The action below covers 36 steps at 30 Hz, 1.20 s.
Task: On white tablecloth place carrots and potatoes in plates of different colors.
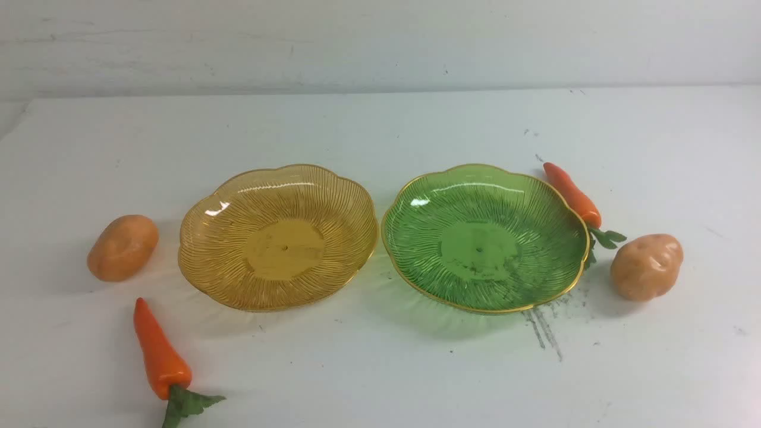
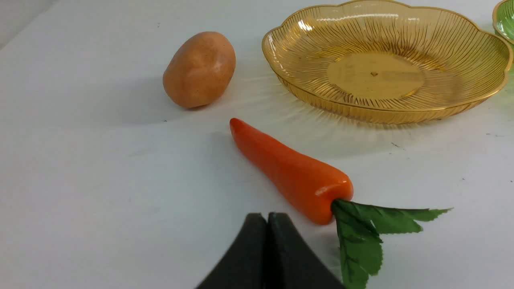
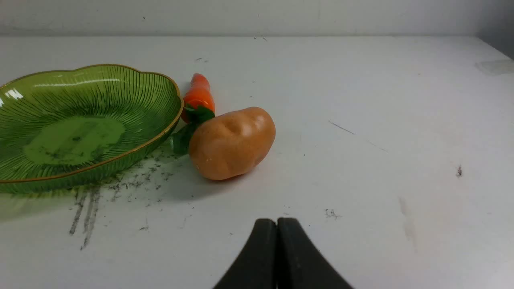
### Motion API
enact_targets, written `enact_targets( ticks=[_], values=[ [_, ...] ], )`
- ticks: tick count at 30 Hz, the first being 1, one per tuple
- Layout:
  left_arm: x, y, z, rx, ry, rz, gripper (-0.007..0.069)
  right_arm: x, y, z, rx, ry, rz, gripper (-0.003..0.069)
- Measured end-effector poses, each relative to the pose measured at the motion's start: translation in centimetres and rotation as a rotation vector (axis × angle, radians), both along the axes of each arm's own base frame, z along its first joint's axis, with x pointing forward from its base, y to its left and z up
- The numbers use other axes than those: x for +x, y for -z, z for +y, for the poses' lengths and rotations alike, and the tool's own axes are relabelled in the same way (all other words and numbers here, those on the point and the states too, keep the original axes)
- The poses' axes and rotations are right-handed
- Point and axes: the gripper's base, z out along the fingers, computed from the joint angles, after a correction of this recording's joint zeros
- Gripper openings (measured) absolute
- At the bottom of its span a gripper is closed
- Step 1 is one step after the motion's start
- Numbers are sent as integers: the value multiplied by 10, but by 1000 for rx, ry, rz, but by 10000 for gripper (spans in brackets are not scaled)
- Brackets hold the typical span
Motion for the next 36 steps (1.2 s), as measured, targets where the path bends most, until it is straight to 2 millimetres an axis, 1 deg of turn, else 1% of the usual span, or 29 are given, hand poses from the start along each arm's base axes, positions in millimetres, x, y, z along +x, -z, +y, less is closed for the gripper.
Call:
enact_targets(
  ticks=[29,31,36],
  values=[
    [0,0,0,3,0,-1,-10,0,0,0,0,0,0,-15],
    [0,-1,-1,-52,-3,-10,-10,0,0,0,0,0,0,-15],
    [2,-11,-6,-394,-34,-100,-10,0,0,0,0,0,0,-15]
  ],
)
